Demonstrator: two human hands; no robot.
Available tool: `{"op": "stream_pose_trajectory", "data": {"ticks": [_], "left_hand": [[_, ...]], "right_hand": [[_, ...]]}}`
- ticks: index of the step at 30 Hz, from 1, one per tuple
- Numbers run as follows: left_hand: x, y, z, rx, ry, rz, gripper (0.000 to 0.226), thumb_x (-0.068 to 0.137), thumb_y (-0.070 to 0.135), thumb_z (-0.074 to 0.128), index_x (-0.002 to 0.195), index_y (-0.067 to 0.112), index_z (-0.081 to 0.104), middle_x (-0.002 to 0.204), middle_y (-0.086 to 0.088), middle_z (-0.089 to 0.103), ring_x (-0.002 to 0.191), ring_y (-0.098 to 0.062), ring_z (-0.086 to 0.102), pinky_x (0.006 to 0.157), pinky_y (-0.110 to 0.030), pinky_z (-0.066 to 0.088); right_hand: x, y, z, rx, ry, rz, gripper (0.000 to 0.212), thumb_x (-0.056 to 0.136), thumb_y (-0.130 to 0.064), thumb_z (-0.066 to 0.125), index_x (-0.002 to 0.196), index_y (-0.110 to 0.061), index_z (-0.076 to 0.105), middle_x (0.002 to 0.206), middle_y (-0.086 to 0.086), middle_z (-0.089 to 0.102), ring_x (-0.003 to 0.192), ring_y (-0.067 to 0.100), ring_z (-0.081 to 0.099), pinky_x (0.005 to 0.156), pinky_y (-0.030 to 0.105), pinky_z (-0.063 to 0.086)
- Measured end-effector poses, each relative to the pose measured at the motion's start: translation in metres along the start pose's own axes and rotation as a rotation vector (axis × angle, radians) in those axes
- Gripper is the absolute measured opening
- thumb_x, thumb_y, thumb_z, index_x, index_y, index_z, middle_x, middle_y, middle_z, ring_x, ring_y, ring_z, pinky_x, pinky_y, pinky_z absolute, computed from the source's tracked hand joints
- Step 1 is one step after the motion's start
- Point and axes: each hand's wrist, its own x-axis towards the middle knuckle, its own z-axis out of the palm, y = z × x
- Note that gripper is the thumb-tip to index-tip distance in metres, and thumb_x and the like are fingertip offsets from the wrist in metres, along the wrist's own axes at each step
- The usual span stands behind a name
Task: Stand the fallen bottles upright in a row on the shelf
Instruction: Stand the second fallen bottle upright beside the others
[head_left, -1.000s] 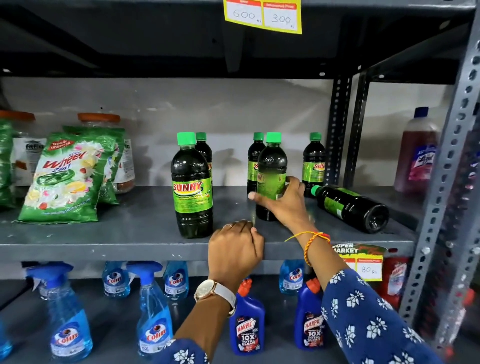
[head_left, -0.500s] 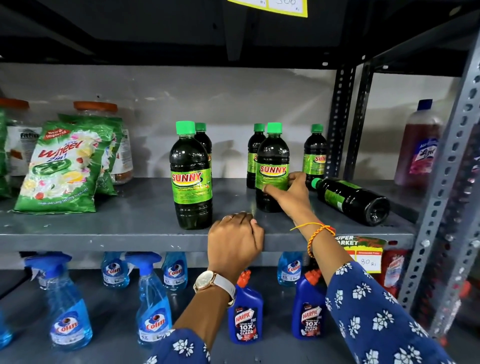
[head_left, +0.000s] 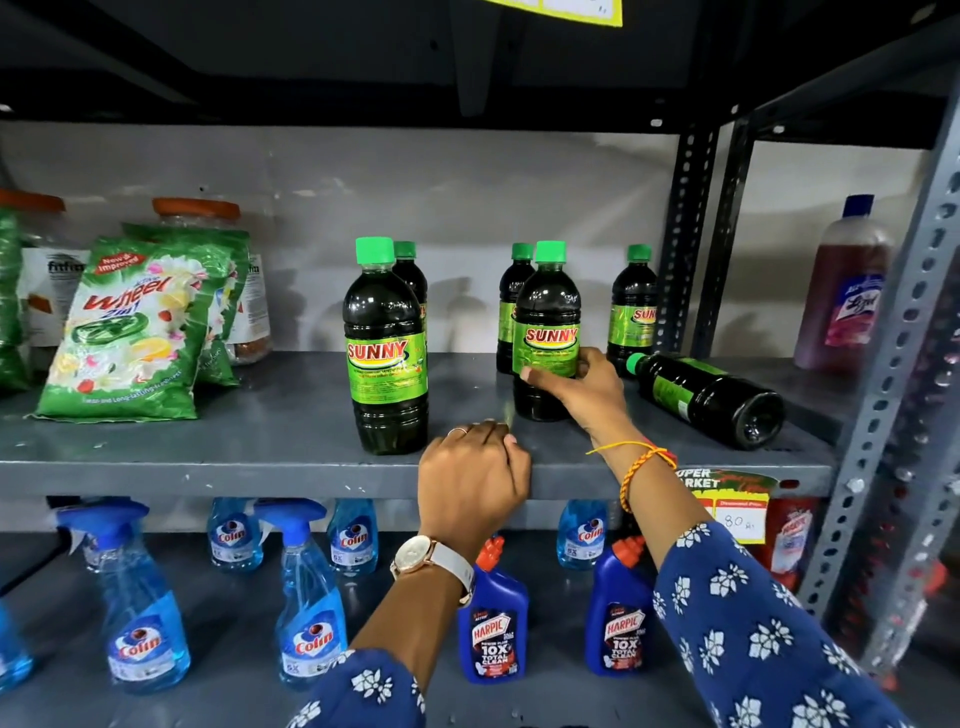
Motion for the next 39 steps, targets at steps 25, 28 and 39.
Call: {"op": "stream_pose_trajectory", "data": {"ticks": [25, 28, 39], "left_hand": [[-0.001, 0.002, -0.007, -0.016, 0.067, 0.032, 0.035, 0.081, 0.025, 0.035, 0.057, 0.016, 0.059, 0.058, -0.005, 0.064, 0.049, -0.025, 0.057, 0.048, -0.026, 0.040], [-0.001, 0.003, -0.008, -0.004, 0.077, 0.022, 0.034, 0.080, 0.023, 0.036, 0.056, 0.016, 0.059, 0.055, -0.006, 0.063, 0.048, -0.027, 0.057, 0.046, -0.027, 0.040], [-0.001, 0.001, -0.004, -0.004, 0.034, 0.023, 0.035, 0.081, 0.025, 0.035, 0.059, 0.015, 0.060, 0.061, -0.005, 0.065, 0.053, -0.026, 0.057, 0.050, -0.029, 0.041]], "right_hand": [[-0.056, -0.019, -0.039, -0.063, -0.127, -0.050, 0.044, 0.062, -0.030, 0.084, 0.101, -0.015, 0.070, 0.093, 0.000, 0.073, 0.086, 0.009, 0.068, 0.075, 0.018, 0.051], [-0.057, -0.019, -0.039, -0.066, -0.115, -0.050, 0.038, 0.063, -0.030, 0.084, 0.096, -0.017, 0.070, 0.088, -0.002, 0.072, 0.083, 0.008, 0.067, 0.077, 0.021, 0.051], [-0.059, -0.016, -0.038, -0.072, -0.110, -0.059, 0.041, 0.062, -0.032, 0.083, 0.098, -0.018, 0.070, 0.094, 0.000, 0.074, 0.087, 0.010, 0.069, 0.084, 0.030, 0.055]]}}
